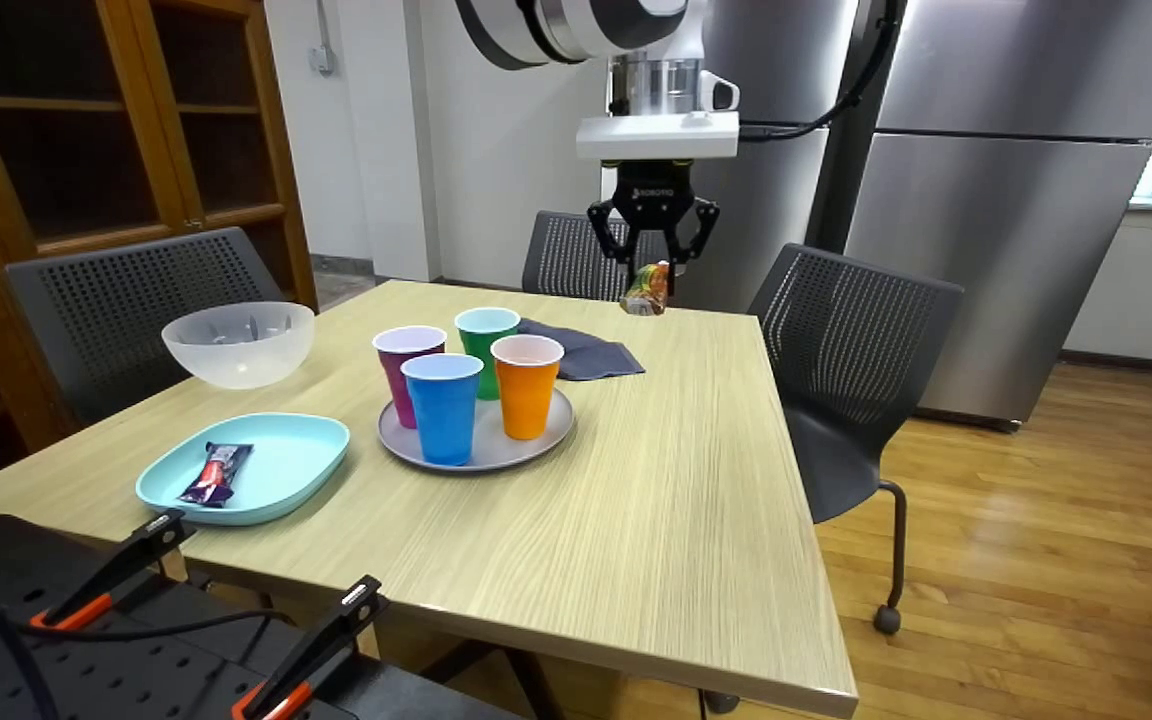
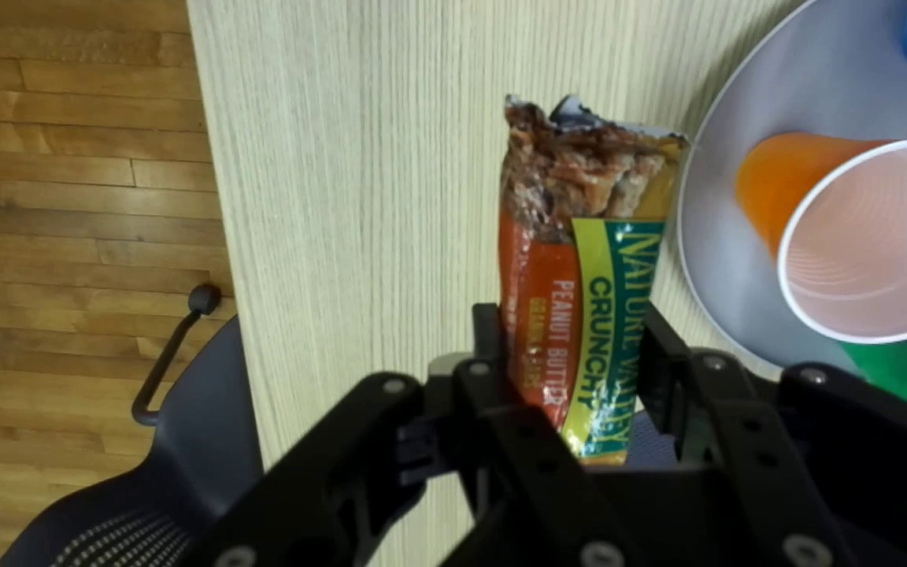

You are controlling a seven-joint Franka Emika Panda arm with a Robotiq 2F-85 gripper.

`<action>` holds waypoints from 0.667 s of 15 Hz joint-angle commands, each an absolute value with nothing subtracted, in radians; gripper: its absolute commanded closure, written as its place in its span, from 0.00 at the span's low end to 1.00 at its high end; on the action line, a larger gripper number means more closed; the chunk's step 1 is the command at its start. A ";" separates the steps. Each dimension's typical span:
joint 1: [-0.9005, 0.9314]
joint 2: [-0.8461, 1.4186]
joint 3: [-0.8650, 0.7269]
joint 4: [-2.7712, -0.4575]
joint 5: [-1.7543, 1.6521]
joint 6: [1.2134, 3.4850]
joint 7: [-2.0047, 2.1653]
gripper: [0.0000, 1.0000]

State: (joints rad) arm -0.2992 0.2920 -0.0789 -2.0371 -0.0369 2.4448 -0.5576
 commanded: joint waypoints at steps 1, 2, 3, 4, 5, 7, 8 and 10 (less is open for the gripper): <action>-0.261 0.189 -0.069 -2.161 -0.054 2.493 -0.603 0.83; -0.248 0.174 -0.067 -2.184 -0.056 2.503 -0.608 0.83; -0.235 0.159 -0.065 -2.209 -0.057 2.512 -0.615 0.83; -0.223 0.144 -0.062 -2.234 -0.056 2.518 -0.625 0.83; -0.209 0.122 -0.059 -2.267 -0.058 2.528 -0.636 0.83; -0.184 0.083 -0.051 -2.328 -0.058 2.546 -0.657 0.83; -0.172 0.066 -0.047 -2.355 -0.057 2.548 -0.665 0.83; -0.147 0.030 -0.040 -2.409 -0.053 2.550 -0.690 0.83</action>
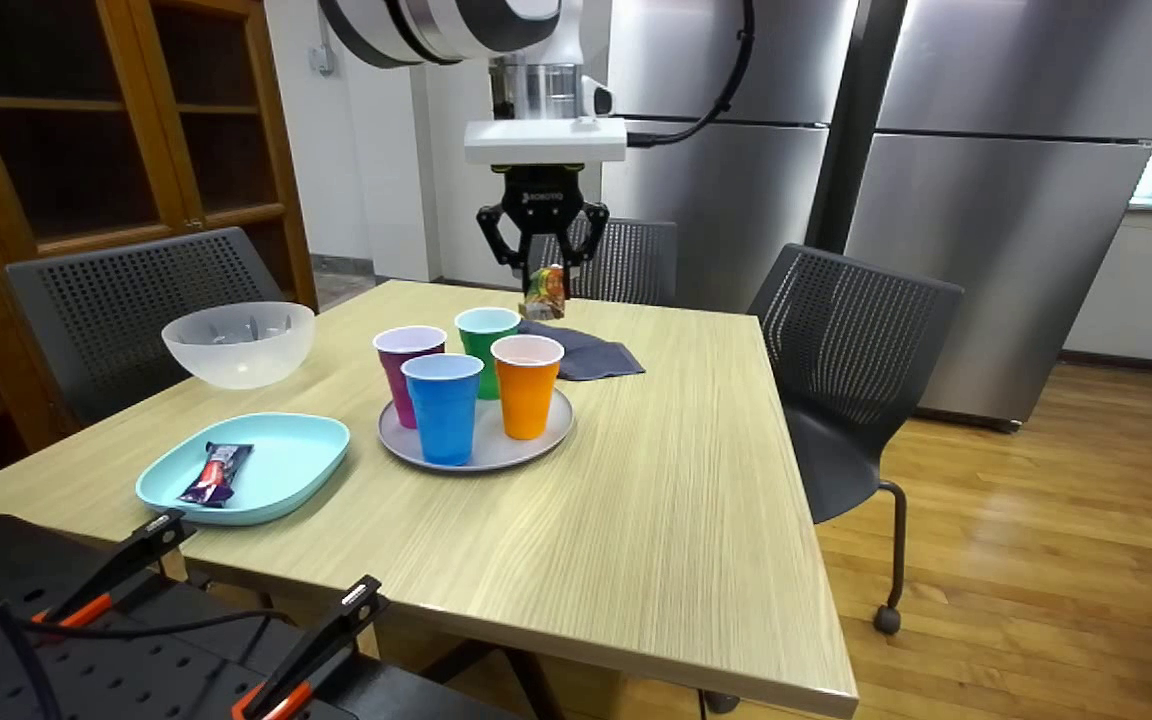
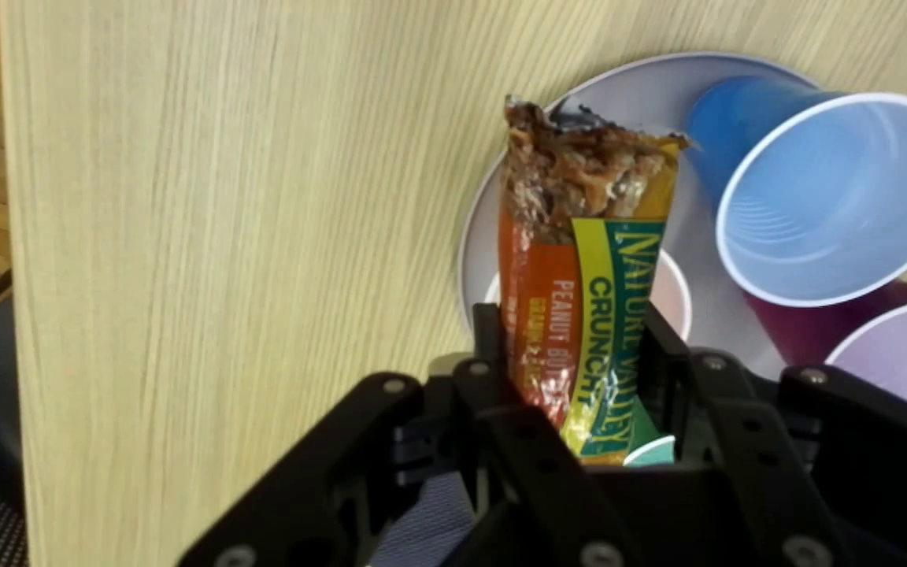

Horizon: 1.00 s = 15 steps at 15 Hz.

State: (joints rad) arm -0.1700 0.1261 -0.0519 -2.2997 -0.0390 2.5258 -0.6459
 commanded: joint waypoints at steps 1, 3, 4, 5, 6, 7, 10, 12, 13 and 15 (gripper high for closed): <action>-0.134 0.012 -0.038 -2.433 -0.052 2.547 -0.697 0.83; -0.106 -0.022 -0.032 -2.480 -0.051 2.540 -0.705 0.83; -0.094 -0.038 -0.029 -2.501 -0.048 2.539 -0.712 0.83; -0.079 -0.054 -0.025 -2.526 -0.048 2.541 -0.716 0.83; -0.065 -0.068 -0.021 -2.546 -0.036 2.543 -0.731 0.83; -0.047 -0.079 -0.017 -2.565 -0.027 2.538 -0.738 0.83; -0.001 -0.105 -0.005 -2.612 -0.009 2.528 -0.749 0.83; 0.028 -0.118 0.003 -2.638 0.005 2.526 -0.755 0.83; 0.043 -0.121 0.008 -2.652 0.012 2.528 -0.758 0.83; 0.069 -0.122 0.016 -2.671 0.021 2.531 -0.755 0.83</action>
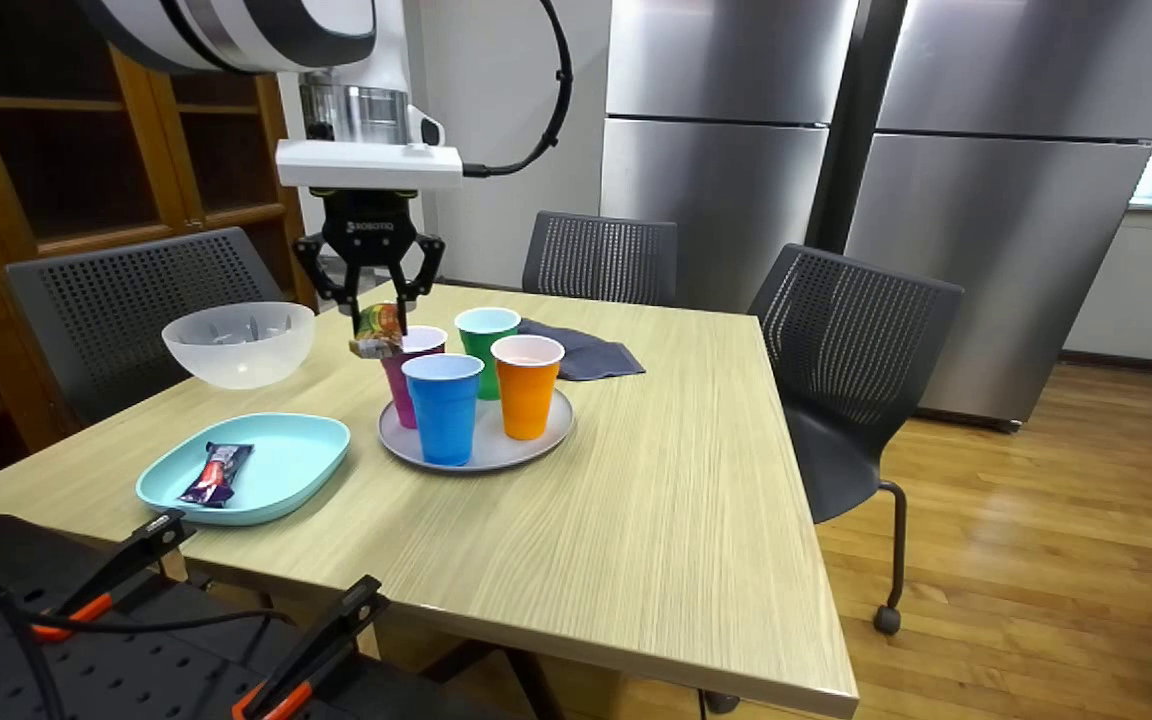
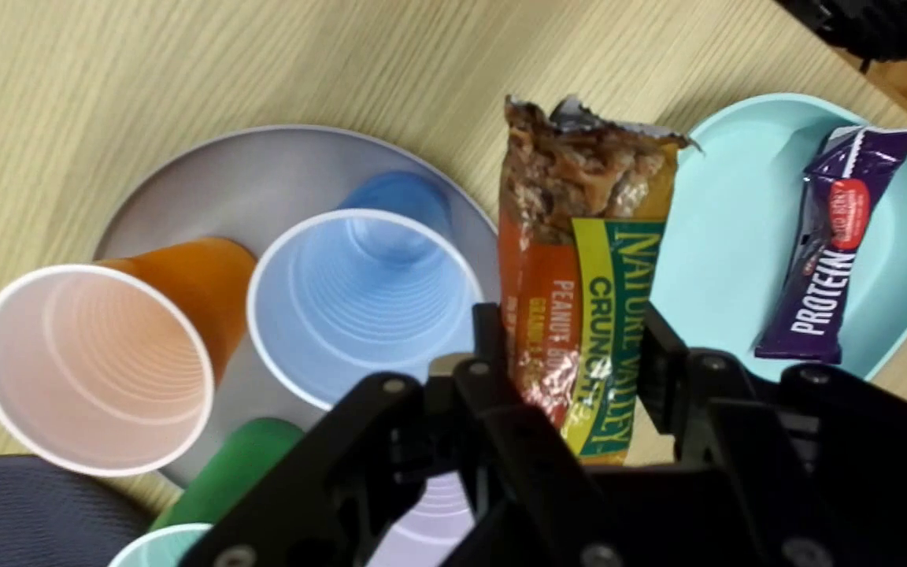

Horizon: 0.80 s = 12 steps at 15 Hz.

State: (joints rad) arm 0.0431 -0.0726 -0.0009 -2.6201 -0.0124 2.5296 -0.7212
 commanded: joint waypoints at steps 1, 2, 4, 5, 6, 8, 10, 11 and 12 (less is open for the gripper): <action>0.080 -0.120 0.021 -2.678 0.025 2.533 -0.752 0.83; 0.090 -0.116 0.024 -2.684 0.030 2.536 -0.750 0.83; 0.107 -0.101 0.033 -2.693 0.050 2.550 -0.748 0.83; 0.115 -0.094 0.034 -2.696 0.066 2.552 -0.755 0.83; 0.123 -0.085 0.038 -2.697 0.079 2.555 -0.757 0.83; 0.136 -0.071 0.045 -2.702 0.109 2.568 -0.767 0.83; 0.147 -0.051 0.052 -2.706 0.139 2.592 -0.787 0.83; 0.149 -0.041 0.057 -2.708 0.149 2.603 -0.799 0.83; 0.151 -0.028 0.063 -2.708 0.161 2.615 -0.812 0.83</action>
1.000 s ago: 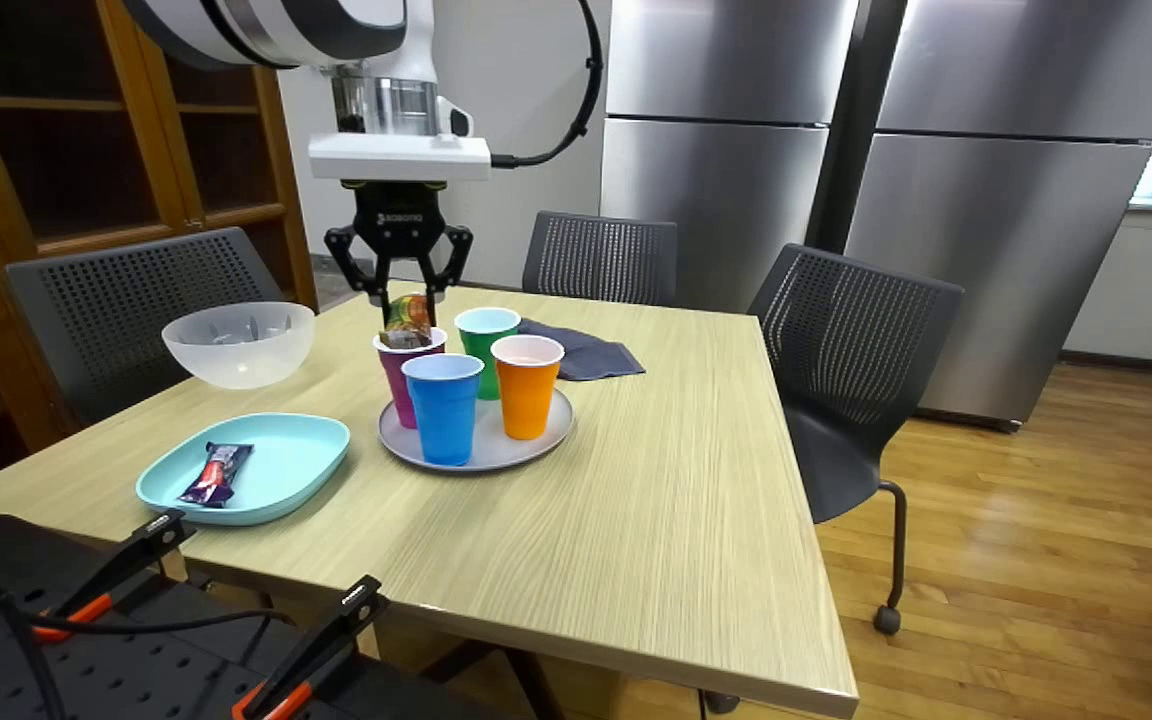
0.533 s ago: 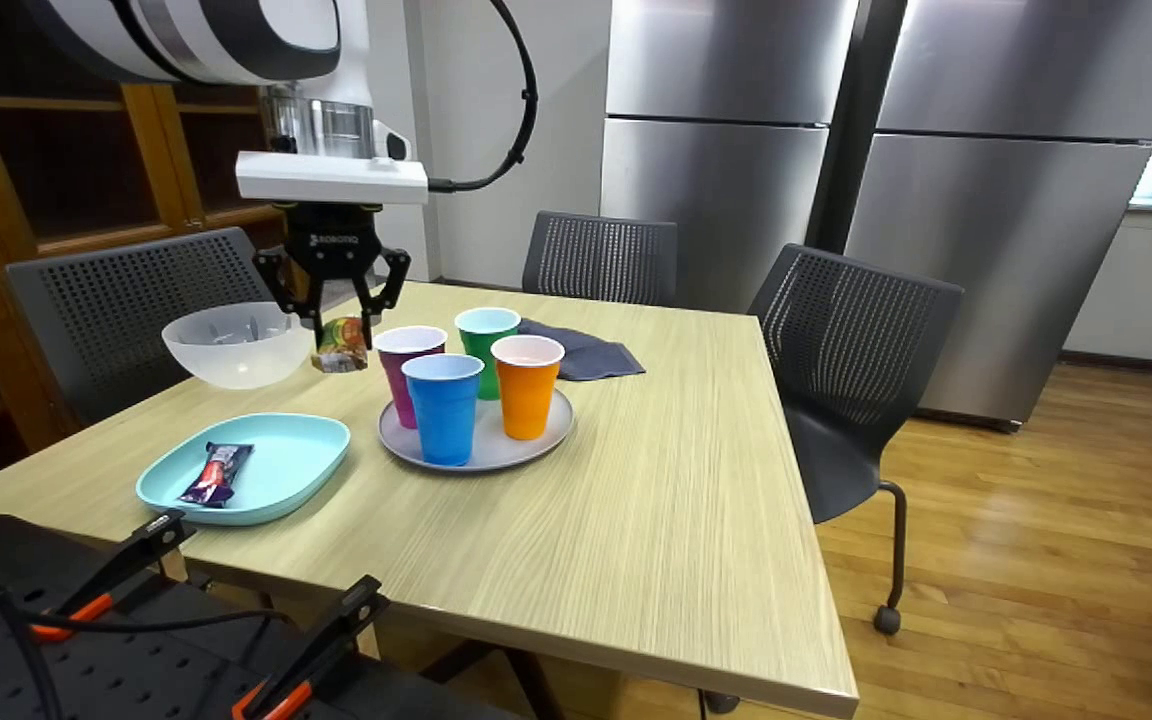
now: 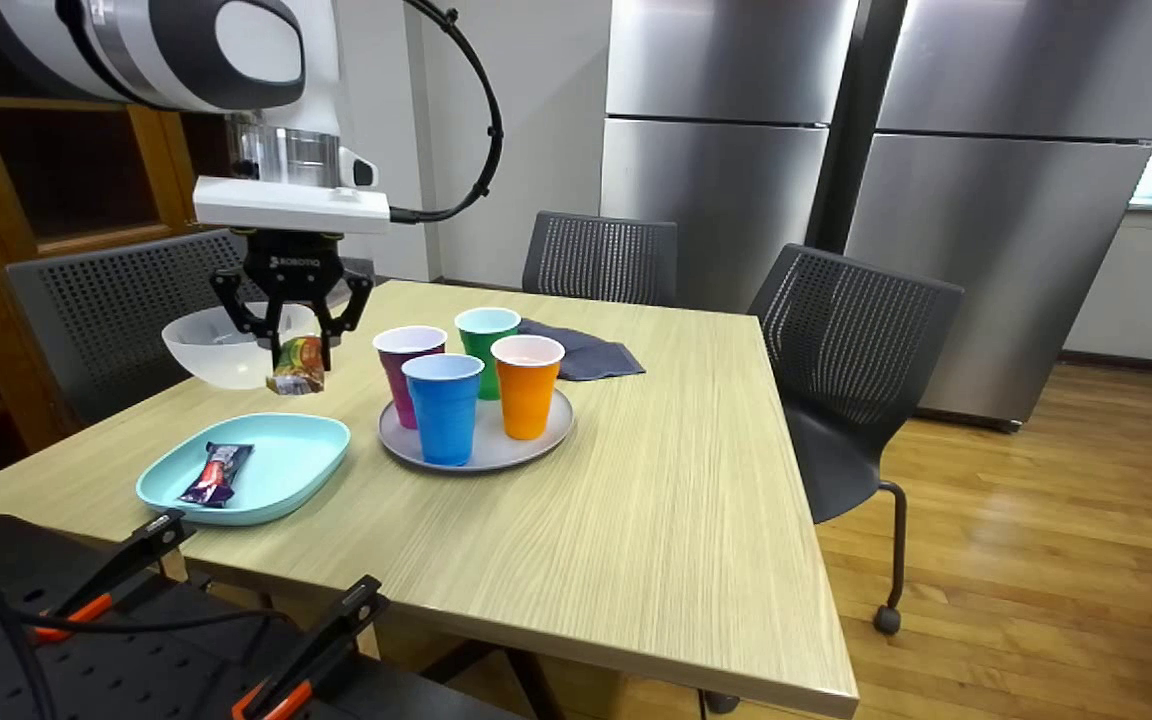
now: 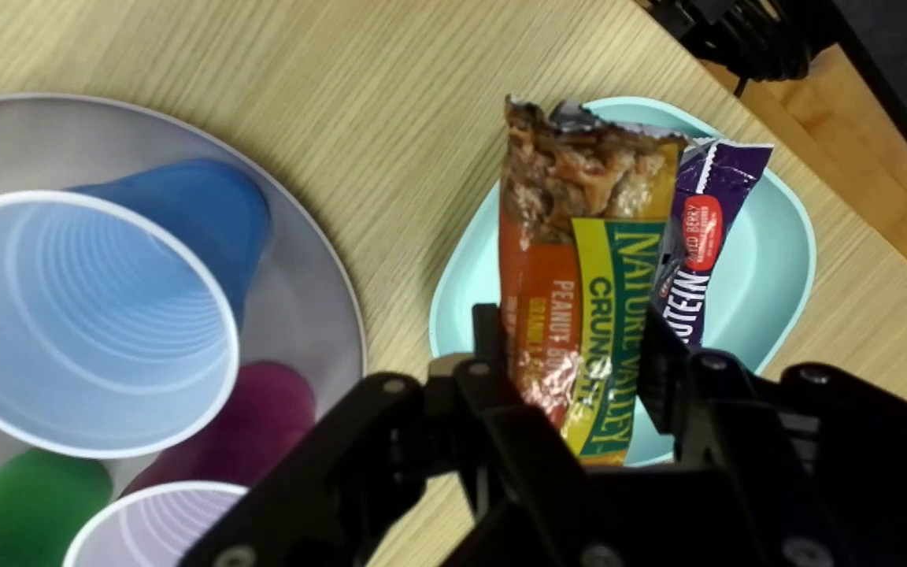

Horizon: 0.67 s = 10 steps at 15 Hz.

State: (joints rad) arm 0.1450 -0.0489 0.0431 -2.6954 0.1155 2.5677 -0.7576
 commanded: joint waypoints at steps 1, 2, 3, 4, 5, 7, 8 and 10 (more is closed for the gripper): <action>0.152 -0.017 0.068 -2.710 0.174 2.627 -0.828 0.83; 0.152 -0.002 0.075 -2.712 0.185 2.653 -0.839 0.83; 0.151 0.016 0.081 -2.710 0.195 2.670 -0.857 0.83; 0.149 0.040 0.089 -2.706 0.201 2.693 -0.870 0.83; 0.145 0.061 0.098 -2.703 0.204 2.711 -0.879 0.83; 0.135 0.101 0.116 -2.699 0.202 2.743 -0.896 0.83; 0.129 0.122 0.127 -2.699 0.199 2.758 -0.897 0.83; 0.116 0.161 0.149 -2.696 0.187 2.788 -0.891 0.83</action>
State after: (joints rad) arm 0.1508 0.1112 0.1020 -2.7020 0.1738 2.7380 -0.8539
